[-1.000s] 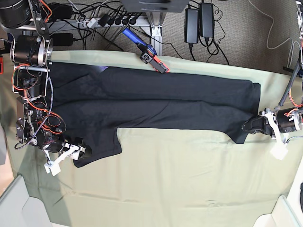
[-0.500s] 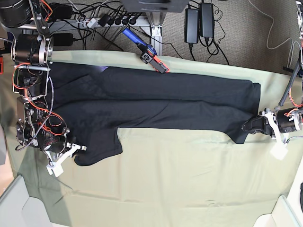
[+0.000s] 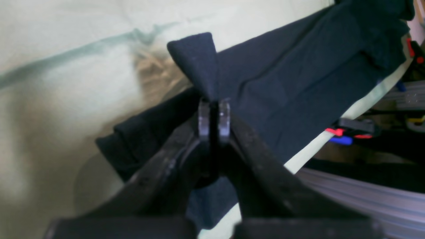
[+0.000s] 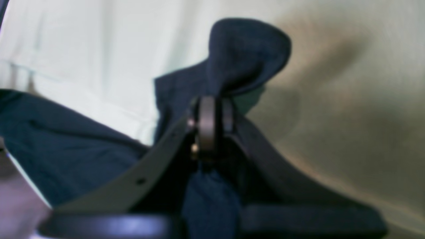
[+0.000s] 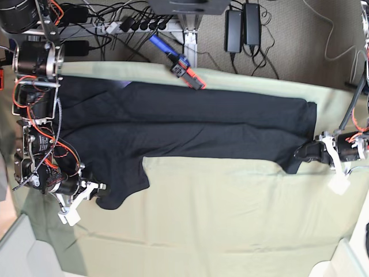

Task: Fold the T-shirt properly
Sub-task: 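Fold the sleeve over onto the shirt body with the right gripper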

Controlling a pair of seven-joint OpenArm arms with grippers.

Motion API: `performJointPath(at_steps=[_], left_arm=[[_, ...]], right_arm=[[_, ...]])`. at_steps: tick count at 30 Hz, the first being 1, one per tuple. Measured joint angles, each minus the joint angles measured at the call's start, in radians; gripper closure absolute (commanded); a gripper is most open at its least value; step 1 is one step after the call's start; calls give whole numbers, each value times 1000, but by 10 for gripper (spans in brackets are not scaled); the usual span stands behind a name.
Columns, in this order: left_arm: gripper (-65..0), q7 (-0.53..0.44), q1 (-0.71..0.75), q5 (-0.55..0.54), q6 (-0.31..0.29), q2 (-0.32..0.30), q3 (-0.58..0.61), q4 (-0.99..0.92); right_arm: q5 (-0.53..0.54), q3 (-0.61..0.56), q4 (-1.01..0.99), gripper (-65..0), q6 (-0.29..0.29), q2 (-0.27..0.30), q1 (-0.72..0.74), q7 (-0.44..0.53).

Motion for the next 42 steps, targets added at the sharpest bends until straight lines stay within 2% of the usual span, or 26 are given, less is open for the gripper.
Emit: performJointPath(at_steps=[6, 12, 23, 30, 42], left_arm=[[0, 1, 0, -3, 0, -26, 0, 9], [0, 2, 29, -4, 0, -25, 0, 10], [0, 7, 92, 0, 0, -25, 0, 9], [0, 7, 91, -3, 0, -31, 0, 9], [0, 7, 91, -11, 0, -44, 0, 9]], right_arm=[[34, 0, 243, 0, 1, 77, -129, -39], [38, -3, 450, 0, 1, 153, -287, -39], [41, 55, 670, 0, 1, 270, -500, -37], [47, 113, 747, 0, 1, 277, -613, -46], [54, 116, 756, 0, 1, 276, -718, -47]])
